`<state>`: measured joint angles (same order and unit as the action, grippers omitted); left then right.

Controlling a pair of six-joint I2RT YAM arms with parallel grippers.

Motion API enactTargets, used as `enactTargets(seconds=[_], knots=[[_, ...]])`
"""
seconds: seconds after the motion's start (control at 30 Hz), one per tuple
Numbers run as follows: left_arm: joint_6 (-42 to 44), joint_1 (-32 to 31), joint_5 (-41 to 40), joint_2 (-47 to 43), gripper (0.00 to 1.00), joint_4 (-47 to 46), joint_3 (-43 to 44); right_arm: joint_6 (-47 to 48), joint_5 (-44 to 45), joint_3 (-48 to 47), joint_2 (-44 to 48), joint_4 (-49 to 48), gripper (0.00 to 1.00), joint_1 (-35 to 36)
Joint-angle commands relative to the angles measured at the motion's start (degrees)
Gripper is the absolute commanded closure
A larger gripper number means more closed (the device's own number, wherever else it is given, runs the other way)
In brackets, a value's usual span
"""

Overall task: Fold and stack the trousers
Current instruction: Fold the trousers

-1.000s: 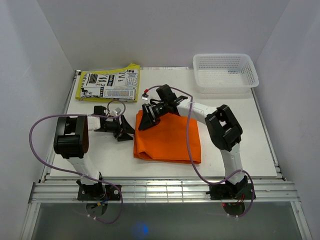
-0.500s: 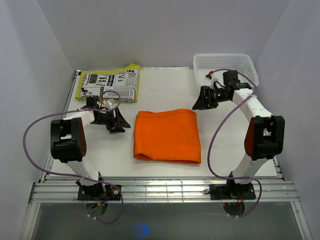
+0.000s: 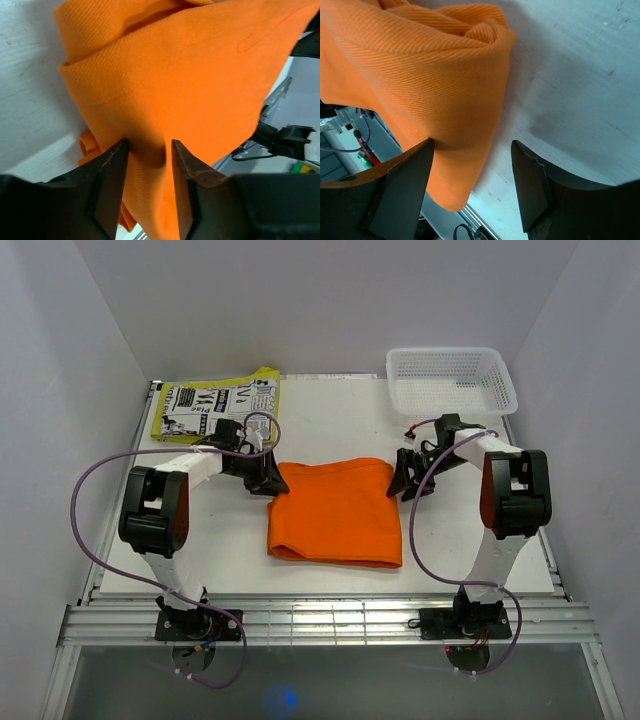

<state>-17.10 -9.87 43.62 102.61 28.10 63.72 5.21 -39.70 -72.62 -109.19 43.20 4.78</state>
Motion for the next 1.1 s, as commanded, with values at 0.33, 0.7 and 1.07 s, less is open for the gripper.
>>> enactTargets(seconds=[0.33, 0.7, 1.07], knots=[[3.2, -2.1, 2.4, -3.4, 1.00, 0.8, 3.3, 2.8, -6.1, 2.0, -3.3, -0.5, 0.39, 0.0], [2.0, -0.4, 17.8, -11.1, 1.00, -18.2, -6.9, 6.2, -7.0, 2.0, -3.8, 2.1, 0.37, -0.5], [10.1, 6.1, 10.9, 0.2, 0.87, -15.5, -5.5, 6.0, -6.3, -0.4, -5.3, 1.0, 0.92, -0.5]])
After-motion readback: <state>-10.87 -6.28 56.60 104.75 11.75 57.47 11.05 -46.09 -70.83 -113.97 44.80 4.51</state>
